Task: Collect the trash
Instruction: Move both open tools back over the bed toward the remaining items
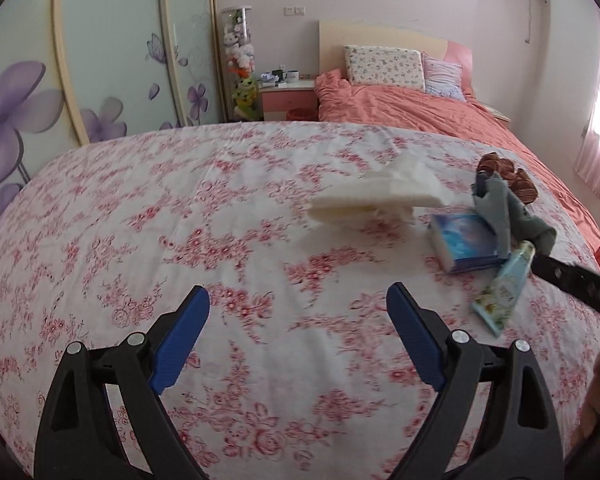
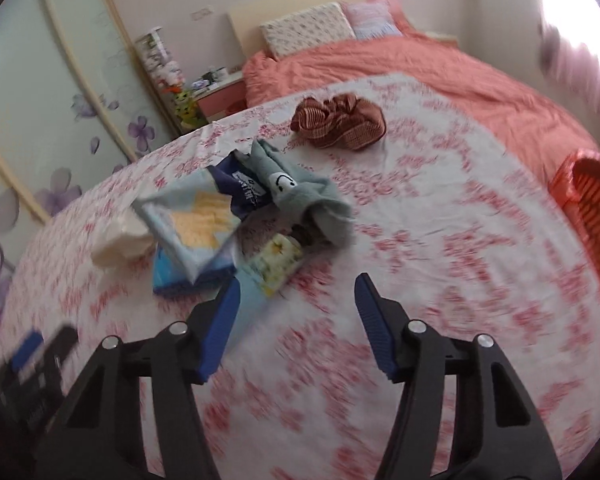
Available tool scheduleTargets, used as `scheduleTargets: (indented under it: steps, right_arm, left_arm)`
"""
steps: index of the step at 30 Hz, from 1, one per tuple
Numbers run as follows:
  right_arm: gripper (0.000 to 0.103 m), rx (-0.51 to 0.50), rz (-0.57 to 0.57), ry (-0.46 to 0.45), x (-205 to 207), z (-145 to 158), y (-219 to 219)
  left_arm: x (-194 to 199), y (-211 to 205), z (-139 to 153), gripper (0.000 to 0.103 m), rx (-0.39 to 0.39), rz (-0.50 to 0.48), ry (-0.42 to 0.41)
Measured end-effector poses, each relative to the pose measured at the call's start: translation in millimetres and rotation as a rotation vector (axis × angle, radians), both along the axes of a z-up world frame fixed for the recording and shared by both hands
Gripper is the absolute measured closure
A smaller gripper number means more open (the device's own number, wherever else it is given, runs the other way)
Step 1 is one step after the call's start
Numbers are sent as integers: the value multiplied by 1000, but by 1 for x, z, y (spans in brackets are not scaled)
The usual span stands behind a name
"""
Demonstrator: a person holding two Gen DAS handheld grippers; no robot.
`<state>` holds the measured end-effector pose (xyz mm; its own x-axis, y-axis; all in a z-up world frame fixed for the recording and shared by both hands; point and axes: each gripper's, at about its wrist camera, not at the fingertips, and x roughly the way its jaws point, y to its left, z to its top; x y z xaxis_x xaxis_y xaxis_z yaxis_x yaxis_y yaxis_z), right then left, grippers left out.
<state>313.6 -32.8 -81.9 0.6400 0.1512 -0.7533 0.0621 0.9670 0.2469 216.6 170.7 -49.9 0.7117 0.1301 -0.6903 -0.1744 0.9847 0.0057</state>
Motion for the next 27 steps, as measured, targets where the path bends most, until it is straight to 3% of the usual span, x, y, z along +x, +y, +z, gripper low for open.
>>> scheduleTargets:
  steps: [5, 9, 11, 14, 23, 27]
  right_arm:
    - [46, -11, -19, 27, 17, -9, 16]
    - [51, -36, -22, 34, 26, -9, 22]
    - [59, -53, -14, 33, 29, -9, 25]
    - [59, -92, 24, 25, 28, -8, 26]
    - [59, -189, 34, -3, 0, -6, -21]
    - [56, -135, 8, 15, -1, -6, -42]
  left_arm:
    - [3, 5, -7, 13, -13, -4, 11]
    - [3, 3, -10, 13, -15, -9, 17]
    - [4, 3, -13, 13, -21, -11, 23]
    - [5, 1, -13, 13, -32, -11, 27]
    - [8, -1, -16, 13, -41, -23, 50]
    - [10, 1, -18, 13, -51, -13, 61]
